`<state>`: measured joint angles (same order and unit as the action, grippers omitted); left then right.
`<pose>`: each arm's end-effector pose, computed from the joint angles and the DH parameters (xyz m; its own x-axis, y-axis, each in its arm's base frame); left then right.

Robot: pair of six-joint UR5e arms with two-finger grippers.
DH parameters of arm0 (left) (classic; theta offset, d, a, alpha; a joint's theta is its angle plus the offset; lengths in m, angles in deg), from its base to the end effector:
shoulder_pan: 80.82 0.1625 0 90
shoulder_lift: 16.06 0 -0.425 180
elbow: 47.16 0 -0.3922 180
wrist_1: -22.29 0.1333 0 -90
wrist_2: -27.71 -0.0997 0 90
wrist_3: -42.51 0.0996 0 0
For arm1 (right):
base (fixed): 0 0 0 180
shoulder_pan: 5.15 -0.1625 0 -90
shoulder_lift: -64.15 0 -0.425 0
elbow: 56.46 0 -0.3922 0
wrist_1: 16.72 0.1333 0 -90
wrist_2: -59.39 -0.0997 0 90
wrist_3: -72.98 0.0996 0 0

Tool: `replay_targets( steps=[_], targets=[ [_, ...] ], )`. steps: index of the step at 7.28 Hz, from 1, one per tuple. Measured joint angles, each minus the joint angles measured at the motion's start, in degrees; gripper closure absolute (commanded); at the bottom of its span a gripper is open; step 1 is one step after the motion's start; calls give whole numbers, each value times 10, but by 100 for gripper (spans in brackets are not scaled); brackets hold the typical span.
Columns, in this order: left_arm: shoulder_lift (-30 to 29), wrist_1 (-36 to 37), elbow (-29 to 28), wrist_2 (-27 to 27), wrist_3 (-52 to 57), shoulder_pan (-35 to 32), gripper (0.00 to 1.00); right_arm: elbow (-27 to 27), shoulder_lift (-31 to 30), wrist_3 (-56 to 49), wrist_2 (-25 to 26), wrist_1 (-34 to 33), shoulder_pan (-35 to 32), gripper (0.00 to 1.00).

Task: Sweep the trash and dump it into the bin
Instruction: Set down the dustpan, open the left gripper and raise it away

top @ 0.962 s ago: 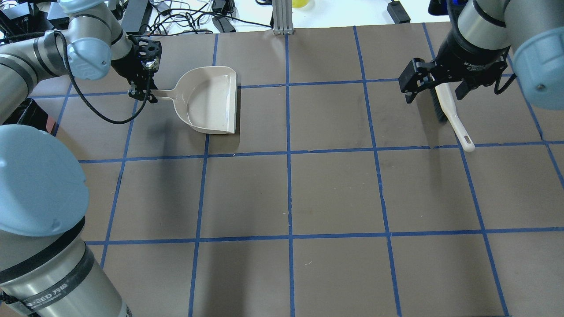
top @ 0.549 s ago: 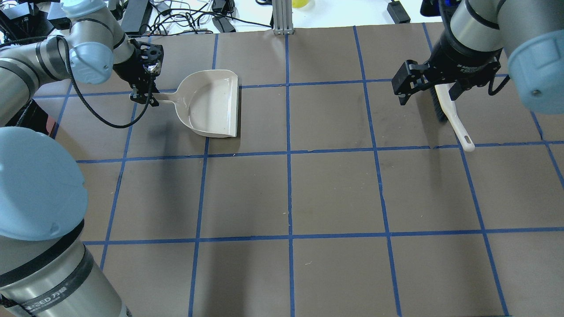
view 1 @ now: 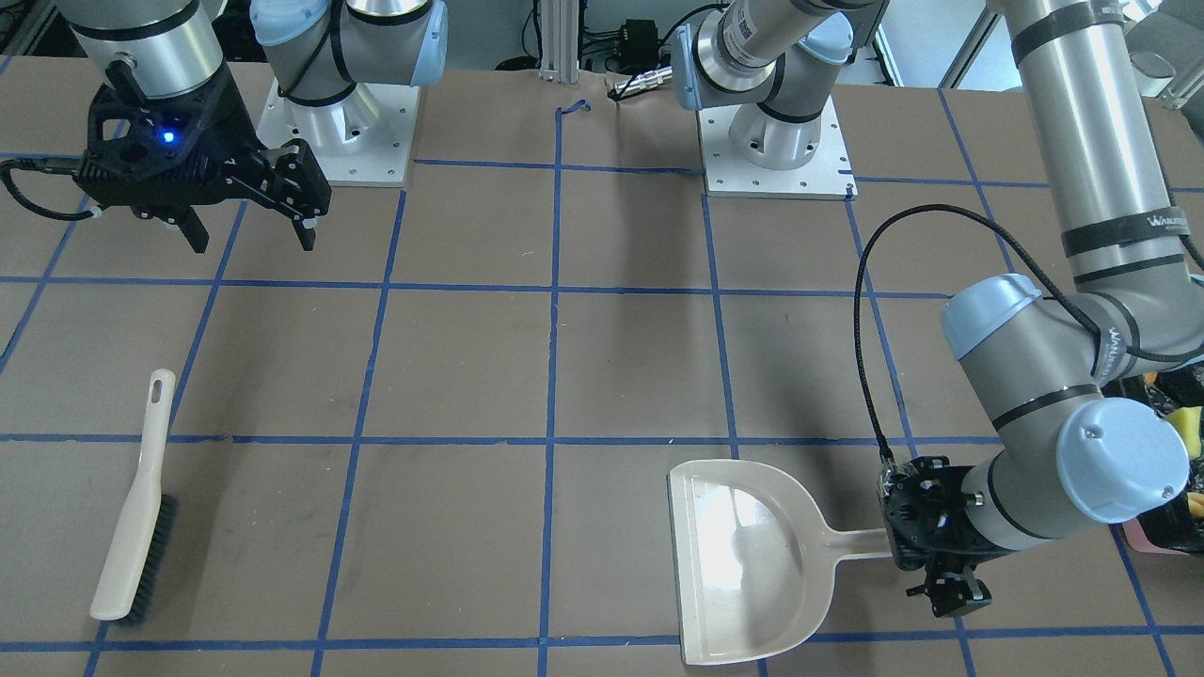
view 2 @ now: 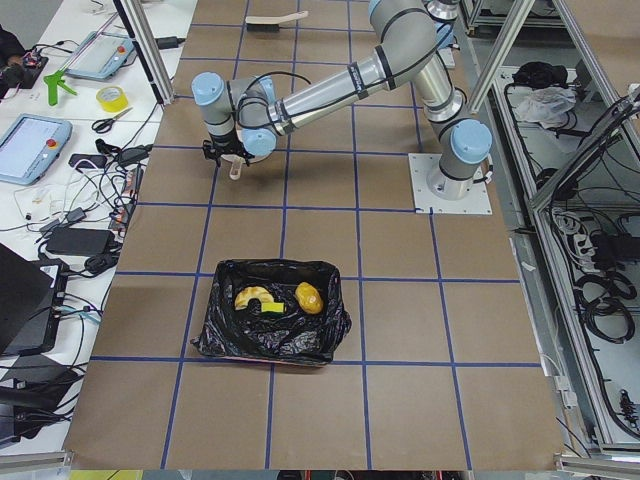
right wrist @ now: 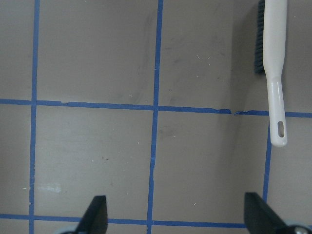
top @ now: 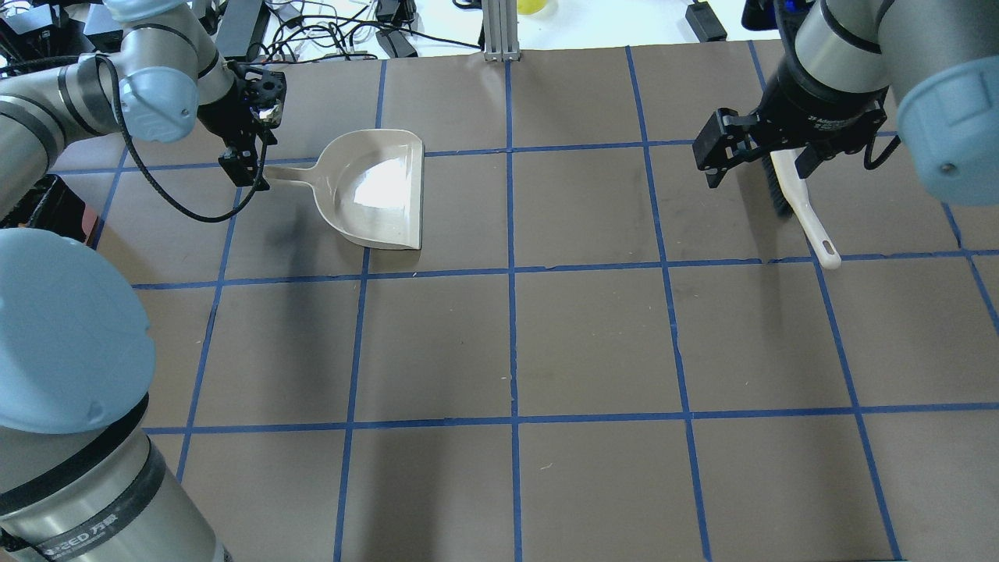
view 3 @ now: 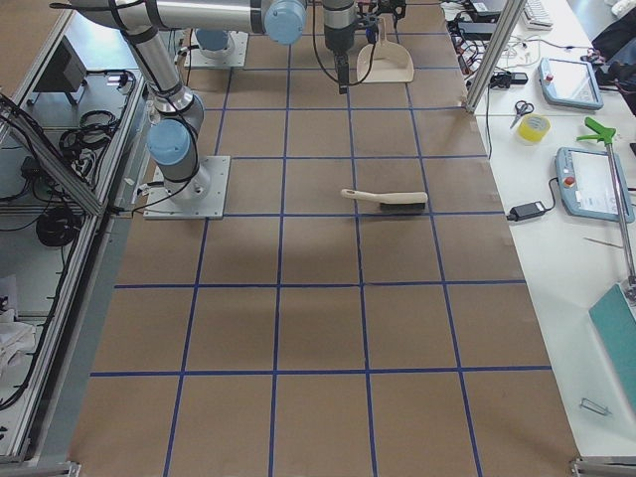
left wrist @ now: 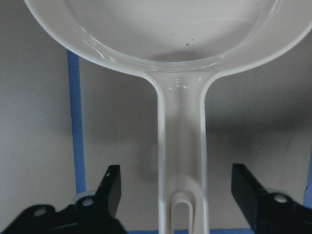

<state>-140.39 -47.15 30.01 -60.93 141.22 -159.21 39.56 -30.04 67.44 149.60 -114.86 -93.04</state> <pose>0.0085 -0.7156 0.2685 -0.0506 0.9986 0.0126 0.9984 0.0509 -0.0259 0.1155 -0.4756 0.4858 -0.9982 -0.0588 0.0142 -0.0600 0.9922 -0.1090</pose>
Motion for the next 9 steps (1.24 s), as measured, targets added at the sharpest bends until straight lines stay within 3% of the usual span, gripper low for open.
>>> replay_targets(
  steps=[6, 9],
  targets=[
    [149, -163, -18, 19, -273, -68, 0, 0, -6, -4, 2, 1, 0, 0],
    [232, -206, 16, 16, -519, -88, 0, 0, -6, -7, 5, 1, 0, 0]
  ],
)
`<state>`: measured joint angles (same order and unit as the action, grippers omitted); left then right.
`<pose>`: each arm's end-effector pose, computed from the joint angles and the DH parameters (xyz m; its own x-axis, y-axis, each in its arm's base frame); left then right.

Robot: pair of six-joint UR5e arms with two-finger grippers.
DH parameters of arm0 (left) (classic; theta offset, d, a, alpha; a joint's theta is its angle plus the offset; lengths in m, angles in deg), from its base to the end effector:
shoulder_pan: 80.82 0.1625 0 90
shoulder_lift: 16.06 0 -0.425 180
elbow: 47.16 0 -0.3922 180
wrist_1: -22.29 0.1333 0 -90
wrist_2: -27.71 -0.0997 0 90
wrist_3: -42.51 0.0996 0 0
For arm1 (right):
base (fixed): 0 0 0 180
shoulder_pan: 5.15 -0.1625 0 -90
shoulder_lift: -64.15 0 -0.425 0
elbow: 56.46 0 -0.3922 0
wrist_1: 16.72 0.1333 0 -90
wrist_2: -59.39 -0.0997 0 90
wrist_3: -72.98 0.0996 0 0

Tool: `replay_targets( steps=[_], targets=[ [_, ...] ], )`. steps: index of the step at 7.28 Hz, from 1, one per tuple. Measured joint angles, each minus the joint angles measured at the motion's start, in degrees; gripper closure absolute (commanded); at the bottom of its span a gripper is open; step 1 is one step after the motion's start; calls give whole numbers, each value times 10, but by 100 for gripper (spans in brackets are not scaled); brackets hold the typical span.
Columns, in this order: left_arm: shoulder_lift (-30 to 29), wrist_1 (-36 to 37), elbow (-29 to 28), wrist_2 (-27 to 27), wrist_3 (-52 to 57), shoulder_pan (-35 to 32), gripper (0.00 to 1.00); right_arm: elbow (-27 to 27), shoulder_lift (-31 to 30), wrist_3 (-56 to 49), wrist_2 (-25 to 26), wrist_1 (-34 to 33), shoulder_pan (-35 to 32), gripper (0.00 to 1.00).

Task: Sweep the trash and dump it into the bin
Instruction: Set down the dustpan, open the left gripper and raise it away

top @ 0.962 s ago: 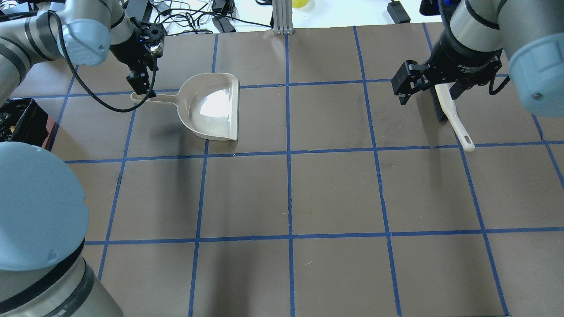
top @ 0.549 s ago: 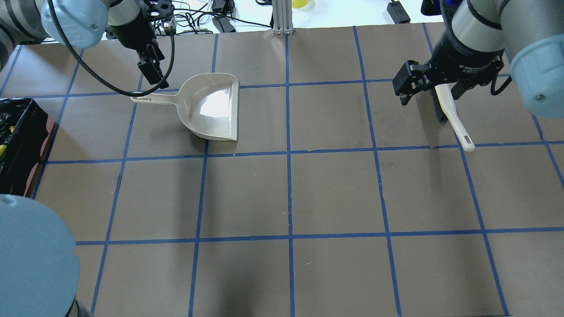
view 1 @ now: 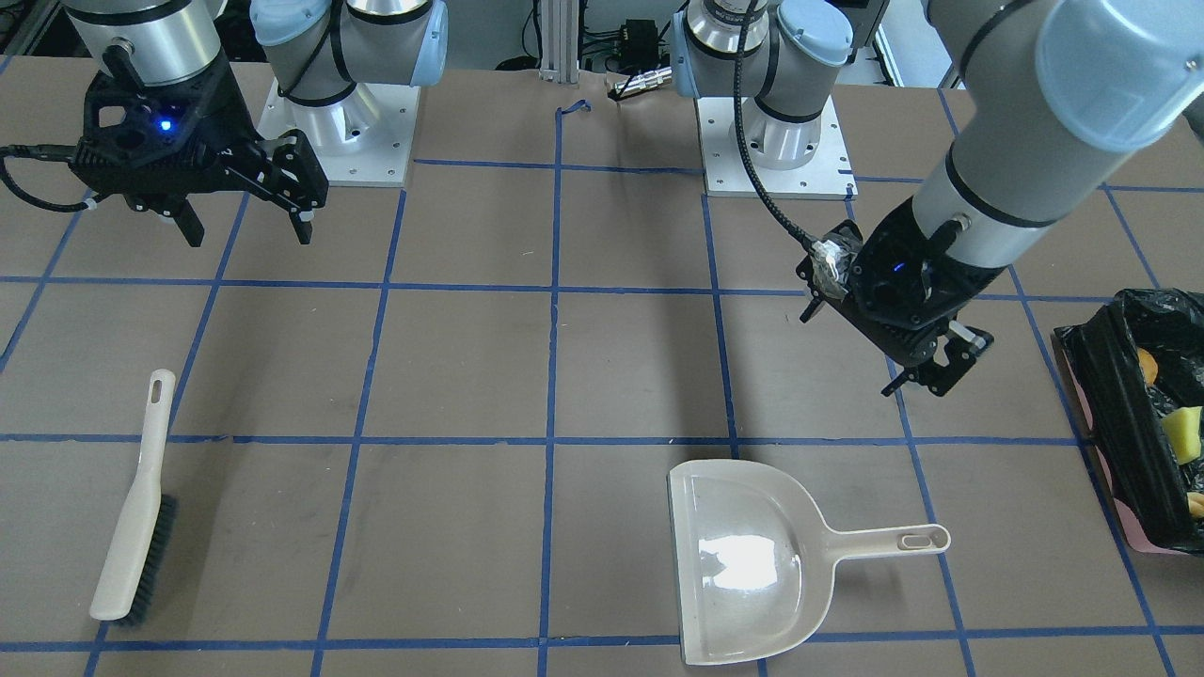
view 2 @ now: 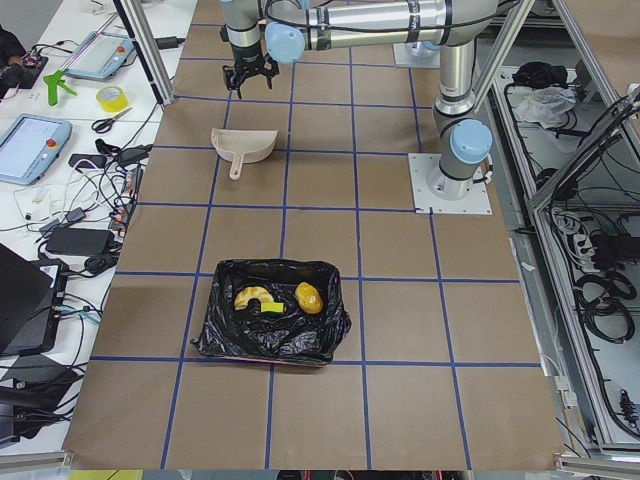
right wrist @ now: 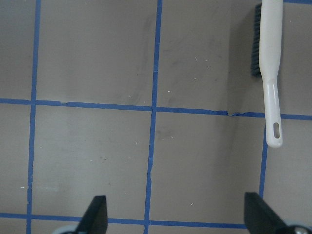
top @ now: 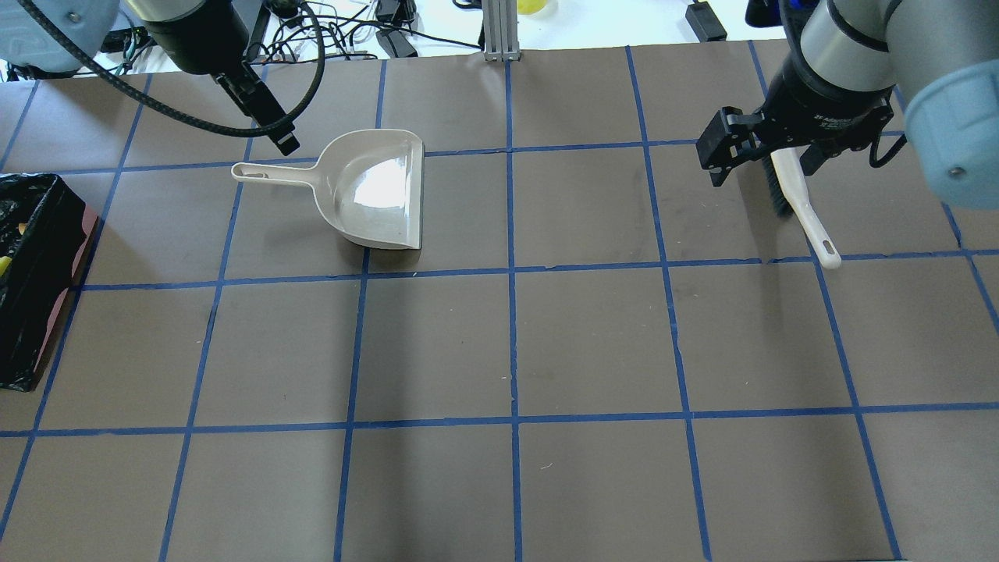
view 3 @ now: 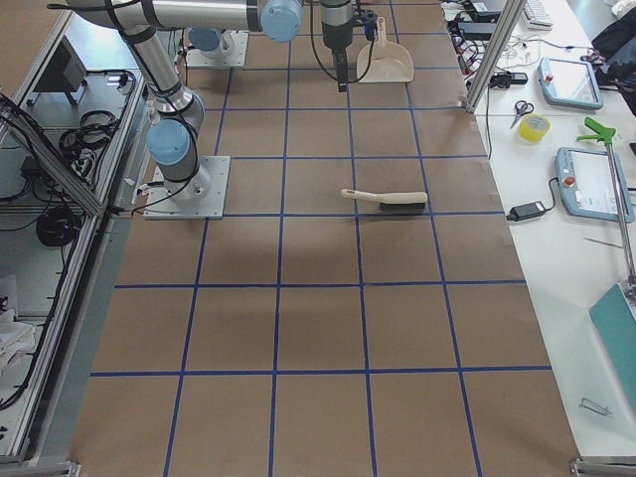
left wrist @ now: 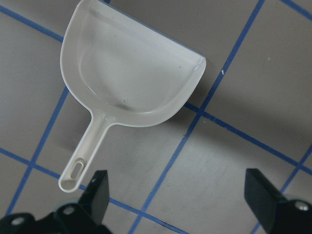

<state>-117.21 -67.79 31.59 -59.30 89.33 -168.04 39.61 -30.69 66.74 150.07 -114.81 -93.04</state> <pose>-0.1105 -0.5802 0.4807 -0.7179 0.6952 0.0354 0.6942 0.7188 -0.0383 0.1148 -0.4717 0.4906 -0.9973 -0.0698 0.0247 -0.0723 0.9904 -0.1175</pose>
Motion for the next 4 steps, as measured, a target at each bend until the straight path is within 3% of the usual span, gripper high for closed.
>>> replay_targets(
  steps=[4],
  targets=[
    [87, -1, 96, -6, -297, -7, 0, 0, 0, -3, 0, 0, 0, 0]
  ],
)
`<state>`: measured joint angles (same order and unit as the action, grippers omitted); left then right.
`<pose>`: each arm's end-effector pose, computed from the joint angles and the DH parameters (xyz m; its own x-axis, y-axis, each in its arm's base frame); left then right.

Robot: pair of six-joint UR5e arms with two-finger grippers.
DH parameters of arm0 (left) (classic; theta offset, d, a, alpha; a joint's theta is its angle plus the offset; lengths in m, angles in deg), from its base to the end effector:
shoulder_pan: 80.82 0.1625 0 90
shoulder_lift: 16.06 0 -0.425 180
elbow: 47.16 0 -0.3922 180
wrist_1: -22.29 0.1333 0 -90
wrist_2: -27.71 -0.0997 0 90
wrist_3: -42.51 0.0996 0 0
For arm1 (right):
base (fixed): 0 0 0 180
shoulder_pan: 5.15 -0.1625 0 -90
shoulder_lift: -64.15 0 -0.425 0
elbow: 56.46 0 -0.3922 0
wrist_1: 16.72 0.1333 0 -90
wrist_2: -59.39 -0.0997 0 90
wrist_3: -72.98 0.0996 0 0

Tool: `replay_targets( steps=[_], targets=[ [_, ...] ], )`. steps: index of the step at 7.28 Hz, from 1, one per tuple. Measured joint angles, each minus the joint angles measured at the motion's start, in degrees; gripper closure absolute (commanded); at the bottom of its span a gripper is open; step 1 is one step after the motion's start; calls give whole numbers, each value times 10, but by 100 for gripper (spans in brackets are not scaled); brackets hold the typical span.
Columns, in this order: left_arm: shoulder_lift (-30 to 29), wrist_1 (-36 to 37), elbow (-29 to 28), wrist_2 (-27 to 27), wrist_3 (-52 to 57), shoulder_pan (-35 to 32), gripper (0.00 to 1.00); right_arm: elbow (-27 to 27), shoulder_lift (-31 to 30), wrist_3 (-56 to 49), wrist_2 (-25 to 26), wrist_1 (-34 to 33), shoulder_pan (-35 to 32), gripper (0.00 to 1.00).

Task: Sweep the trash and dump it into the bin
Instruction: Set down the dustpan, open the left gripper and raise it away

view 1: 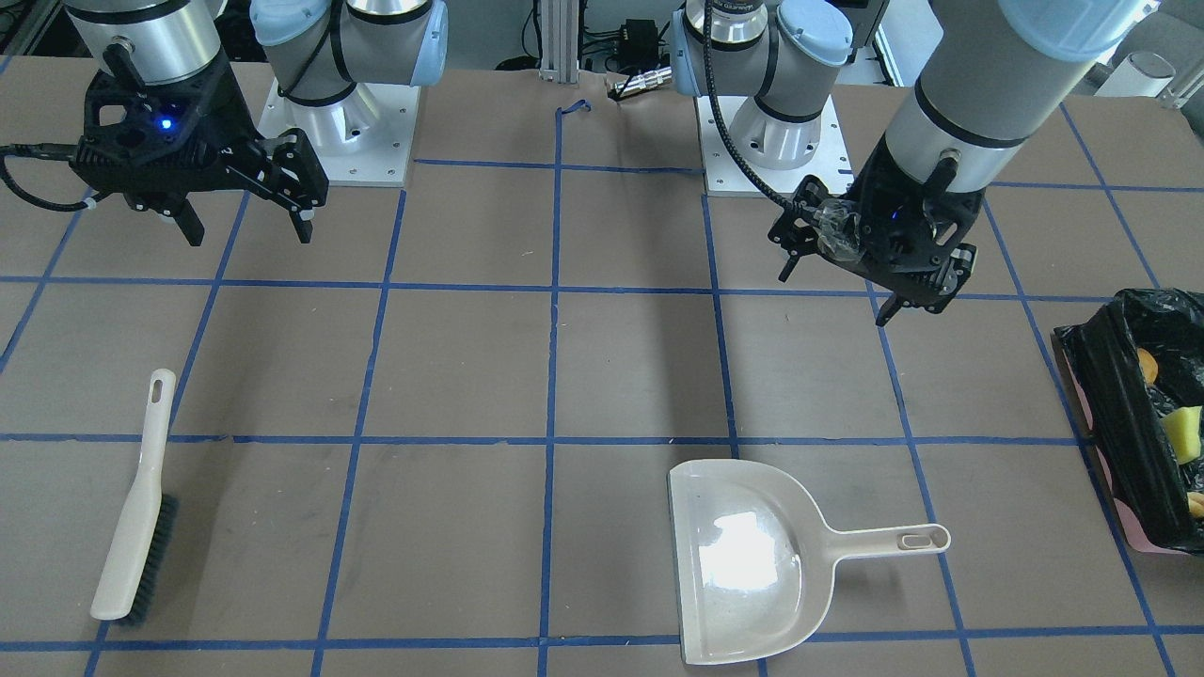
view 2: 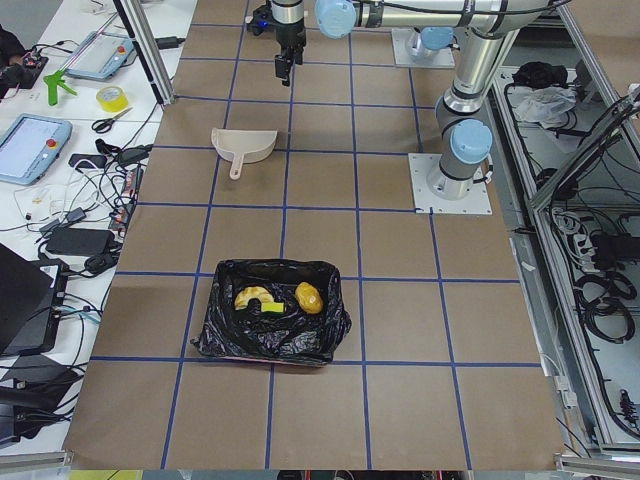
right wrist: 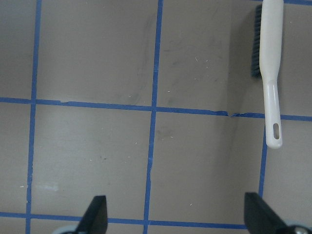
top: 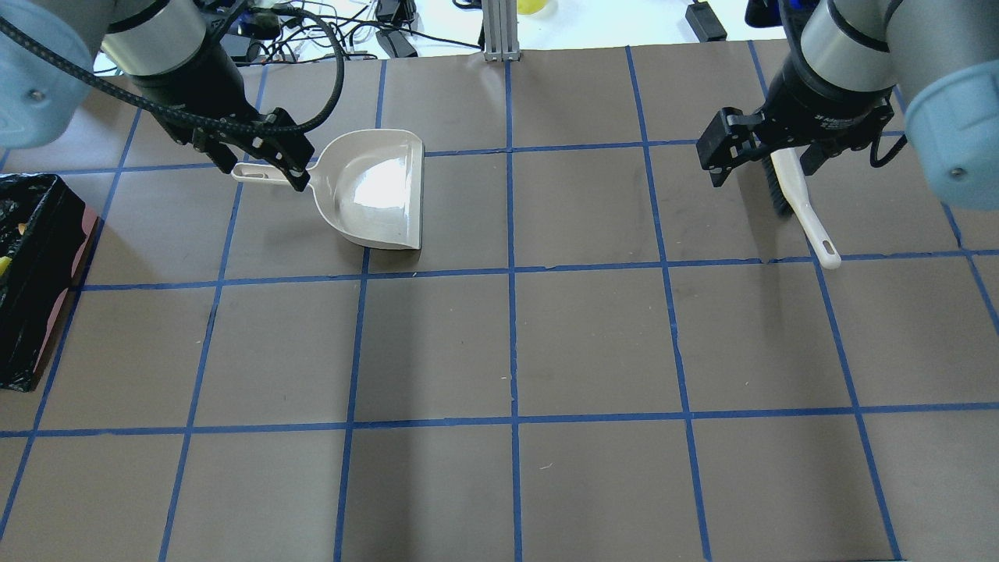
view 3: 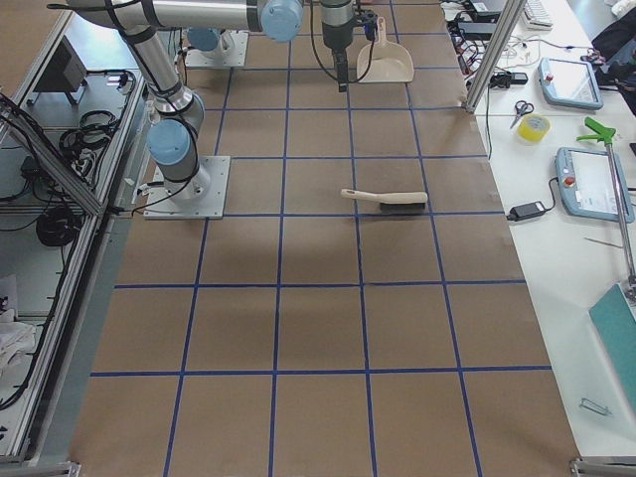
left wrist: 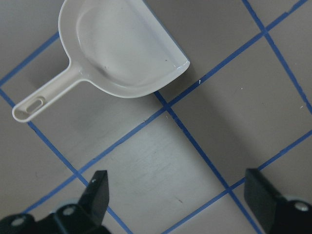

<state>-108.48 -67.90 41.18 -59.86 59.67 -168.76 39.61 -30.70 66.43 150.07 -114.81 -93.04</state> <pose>-0.1192 -0.5128 0.4808 -0.9646 0.2598 0.0454 0.2602 0.9655 0.0033 0.1148 -0.4716 0.4907 -0.9968 -0.0752 0.0254 -0.0777 0.9900 -0.1175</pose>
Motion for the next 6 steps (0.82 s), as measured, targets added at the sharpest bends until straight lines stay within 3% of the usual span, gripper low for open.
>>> replay_targets(
  steps=[2, 6],
  targets=[
    [27, 4, 28, 0, -85, 0, 0, 0, 0, 0, 1, 0, 0, 0],
    [42, 15, 31, -1, -111, 0, 0, 1, 1, 0, 1, 0, 0, 0]
  ],
)
